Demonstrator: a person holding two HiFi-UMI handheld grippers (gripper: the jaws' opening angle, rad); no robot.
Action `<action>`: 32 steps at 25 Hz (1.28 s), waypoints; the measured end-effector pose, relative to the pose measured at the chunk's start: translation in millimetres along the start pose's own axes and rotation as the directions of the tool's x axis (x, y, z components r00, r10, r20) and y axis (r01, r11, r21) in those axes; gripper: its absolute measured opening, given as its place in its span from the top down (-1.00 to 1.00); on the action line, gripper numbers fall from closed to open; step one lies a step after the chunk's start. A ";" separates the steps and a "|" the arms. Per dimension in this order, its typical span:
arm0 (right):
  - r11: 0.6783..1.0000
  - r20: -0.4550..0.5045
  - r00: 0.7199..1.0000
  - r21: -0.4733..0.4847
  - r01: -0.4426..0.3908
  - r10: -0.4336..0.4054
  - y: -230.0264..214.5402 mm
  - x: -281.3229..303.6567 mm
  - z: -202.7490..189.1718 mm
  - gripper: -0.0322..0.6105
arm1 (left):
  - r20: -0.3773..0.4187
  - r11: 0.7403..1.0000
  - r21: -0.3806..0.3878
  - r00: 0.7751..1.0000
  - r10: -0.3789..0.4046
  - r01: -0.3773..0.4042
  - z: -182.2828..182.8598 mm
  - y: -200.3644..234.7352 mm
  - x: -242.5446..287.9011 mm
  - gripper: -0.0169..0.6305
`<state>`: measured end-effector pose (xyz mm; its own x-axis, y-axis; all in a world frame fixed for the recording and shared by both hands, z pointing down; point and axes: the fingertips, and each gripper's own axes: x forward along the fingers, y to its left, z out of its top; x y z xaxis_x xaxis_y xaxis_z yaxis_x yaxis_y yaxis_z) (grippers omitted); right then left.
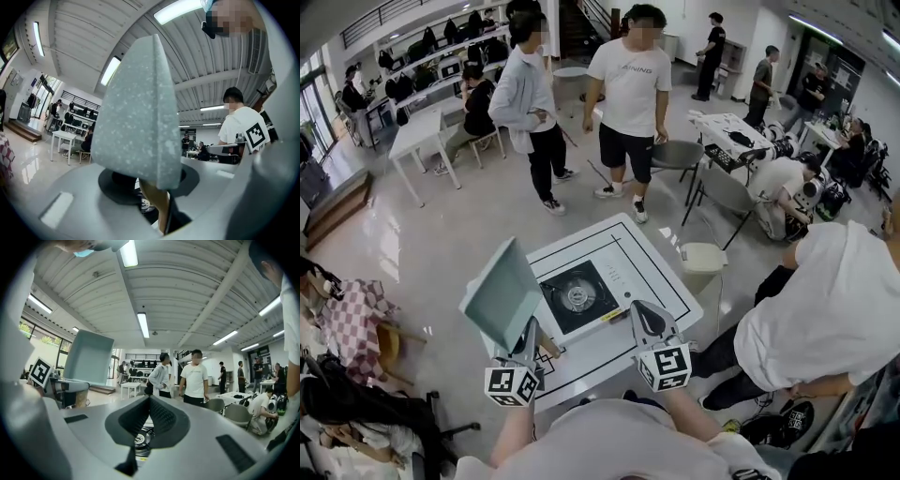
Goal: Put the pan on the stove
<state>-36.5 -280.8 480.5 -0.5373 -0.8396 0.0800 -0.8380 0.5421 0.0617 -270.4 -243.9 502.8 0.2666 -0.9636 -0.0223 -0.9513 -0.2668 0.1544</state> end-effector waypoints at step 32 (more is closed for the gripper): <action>1.000 -0.020 1.000 -0.008 -0.008 0.008 -55.0 20.1 -14.9 0.87 | -0.213 0.916 -0.350 0.936 -0.281 0.196 -78.4 -50.8 85.1 0.58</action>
<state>0.2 -326.9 493.5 -0.5416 -0.8346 0.1004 -0.8330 0.5489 0.0692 -187.3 -310.8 570.6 0.5500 -0.8223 0.1463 -0.7653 -0.4260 0.4825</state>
